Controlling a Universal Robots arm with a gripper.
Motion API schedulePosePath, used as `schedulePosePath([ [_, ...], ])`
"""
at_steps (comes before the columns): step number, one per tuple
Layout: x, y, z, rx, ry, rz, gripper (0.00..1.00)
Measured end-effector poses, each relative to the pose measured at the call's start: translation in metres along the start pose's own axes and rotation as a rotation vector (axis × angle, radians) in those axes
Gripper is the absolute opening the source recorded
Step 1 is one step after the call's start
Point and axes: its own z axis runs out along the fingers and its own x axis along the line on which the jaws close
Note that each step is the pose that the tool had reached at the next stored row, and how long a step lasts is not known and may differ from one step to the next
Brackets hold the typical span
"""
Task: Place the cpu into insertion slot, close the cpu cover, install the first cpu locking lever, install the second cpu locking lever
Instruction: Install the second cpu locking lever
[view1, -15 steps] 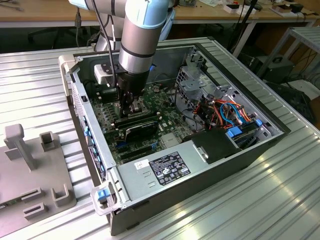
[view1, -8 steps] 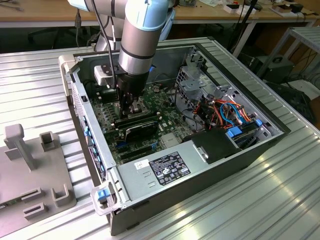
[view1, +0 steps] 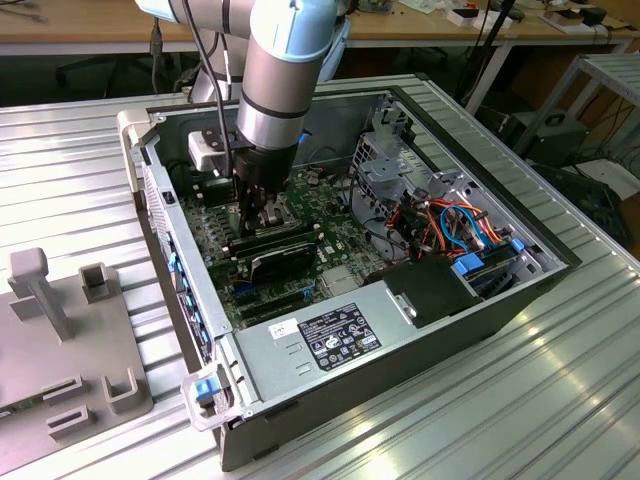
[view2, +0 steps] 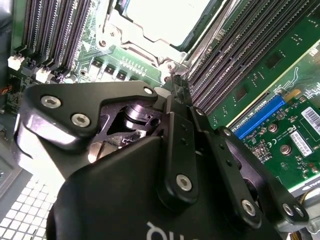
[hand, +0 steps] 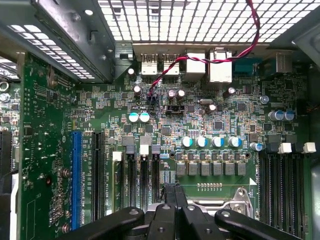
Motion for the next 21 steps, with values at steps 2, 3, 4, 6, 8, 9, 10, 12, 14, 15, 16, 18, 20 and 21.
schedulePosePath([
  [2,-0.0005,0.0000,0.0001,0.0000,-0.0005,0.000,0.11],
  [3,-0.0007,0.0000,0.0002,0.0000,-0.0008,0.000,0.11],
  [4,-0.0010,0.0000,0.0002,0.0000,-0.0009,0.000,0.11],
  [6,-0.0016,0.0000,0.0003,-0.0001,-0.0011,0.000,0.11],
  [8,-0.0021,0.0000,0.0005,0.0000,-0.0012,0.000,0.11],
  [9,-0.0025,0.0000,0.0005,0.0000,-0.0012,0.000,0.11],
  [10,-0.0028,-0.0001,0.0008,0.0002,-0.0020,0.000,0.11],
  [12,-0.0035,0.0000,0.0007,-0.0001,-0.0013,0.000,0.11],
  [14,-0.0044,0.0000,0.0007,0.0000,-0.0012,0.000,0.11],
  [15,-0.0047,0.0000,0.0003,-0.0001,-0.0011,0.000,0.11],
  [16,-0.0049,0.0000,-0.0008,-0.0001,-0.0012,0.000,0.11],
  [18,-0.0051,0.0004,-0.0051,0.0000,-0.0014,0.000,0.11],
  [20,-0.0053,0.0009,-0.0114,-0.0002,-0.0012,0.000,0.11],
  [21,-0.0053,0.0011,-0.0144,-0.0001,-0.0010,0.000,0.11],
])
